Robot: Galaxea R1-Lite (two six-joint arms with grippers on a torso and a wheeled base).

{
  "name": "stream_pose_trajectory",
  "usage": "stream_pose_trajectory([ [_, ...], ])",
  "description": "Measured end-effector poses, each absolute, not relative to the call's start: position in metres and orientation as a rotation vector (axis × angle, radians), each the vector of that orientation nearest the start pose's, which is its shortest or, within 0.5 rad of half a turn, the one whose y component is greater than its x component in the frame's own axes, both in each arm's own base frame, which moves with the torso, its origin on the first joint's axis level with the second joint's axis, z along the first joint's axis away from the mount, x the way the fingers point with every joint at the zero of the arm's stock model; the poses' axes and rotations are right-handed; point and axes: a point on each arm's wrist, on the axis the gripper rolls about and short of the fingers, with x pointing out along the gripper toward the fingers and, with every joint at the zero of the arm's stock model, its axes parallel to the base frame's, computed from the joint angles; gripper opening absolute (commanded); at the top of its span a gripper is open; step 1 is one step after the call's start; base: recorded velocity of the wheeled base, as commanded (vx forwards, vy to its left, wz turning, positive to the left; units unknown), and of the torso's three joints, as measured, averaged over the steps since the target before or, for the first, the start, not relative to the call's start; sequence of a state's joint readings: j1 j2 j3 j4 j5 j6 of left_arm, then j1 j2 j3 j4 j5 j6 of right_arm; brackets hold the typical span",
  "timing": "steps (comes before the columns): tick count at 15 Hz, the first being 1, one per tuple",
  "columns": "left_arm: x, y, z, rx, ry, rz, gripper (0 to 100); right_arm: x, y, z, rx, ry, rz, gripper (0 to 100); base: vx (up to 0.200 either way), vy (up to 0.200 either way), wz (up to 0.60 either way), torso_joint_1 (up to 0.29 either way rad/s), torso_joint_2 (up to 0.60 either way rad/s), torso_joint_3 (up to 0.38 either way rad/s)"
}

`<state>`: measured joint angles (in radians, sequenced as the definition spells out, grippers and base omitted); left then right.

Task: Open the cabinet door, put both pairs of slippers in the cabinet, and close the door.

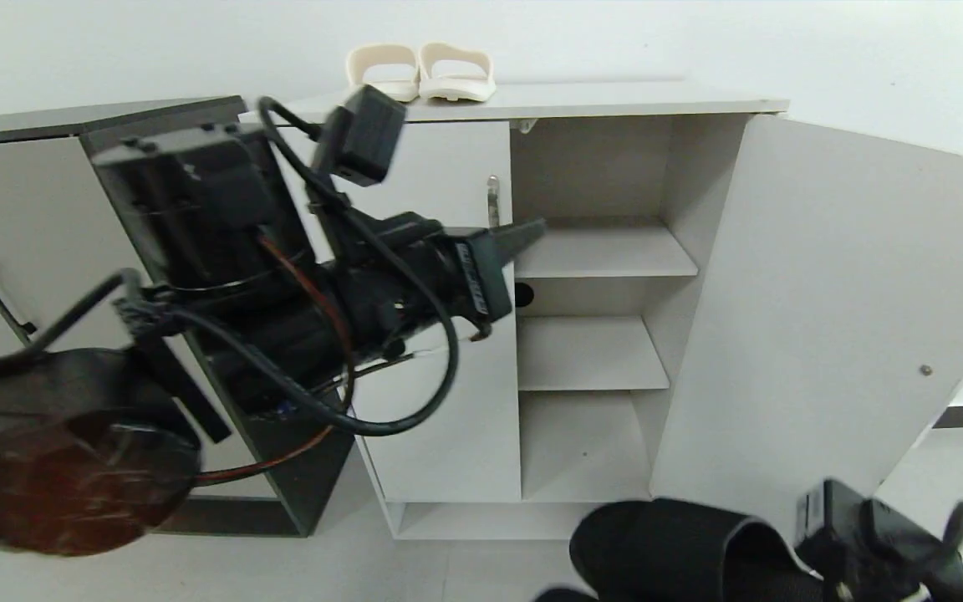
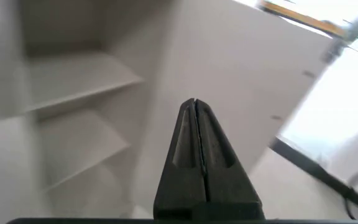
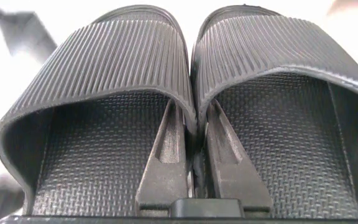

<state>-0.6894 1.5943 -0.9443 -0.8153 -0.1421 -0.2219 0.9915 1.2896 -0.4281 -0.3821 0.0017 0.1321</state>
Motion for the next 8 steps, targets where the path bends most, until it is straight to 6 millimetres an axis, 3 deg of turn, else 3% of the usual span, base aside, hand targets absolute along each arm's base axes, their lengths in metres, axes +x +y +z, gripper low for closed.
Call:
stream_pose_trajectory([
  [3, 0.174, -0.138, 0.278, -0.187, -0.027, -0.537, 0, 0.125, 0.177, 0.167, -0.017, 0.403, 0.665, 0, 0.0, 0.0, 0.0, 0.0, 0.0, 0.0],
  [5, 0.127, -0.091, 0.275, -0.118, 0.021, -0.37, 0, 0.132, 0.187, 0.158, -0.039, 0.42, 0.627, 0, 0.0, 0.0, 0.0, 0.0, 0.0, 0.0],
  [7, 0.08, -0.039, 0.259, -0.069, 0.038, -0.17, 0, 0.131, 0.192, 0.149, -0.066, 0.448, 0.632, 0, 0.0, 0.0, 0.0, 0.0, 0.0, 0.0],
  [8, 0.054, -0.016, 0.241, -0.045, 0.04, -0.038, 0, 0.13, 0.193, 0.144, -0.081, 0.464, 0.634, 0, 0.0, 0.0, 0.0, 0.0, 0.0, 0.0],
])
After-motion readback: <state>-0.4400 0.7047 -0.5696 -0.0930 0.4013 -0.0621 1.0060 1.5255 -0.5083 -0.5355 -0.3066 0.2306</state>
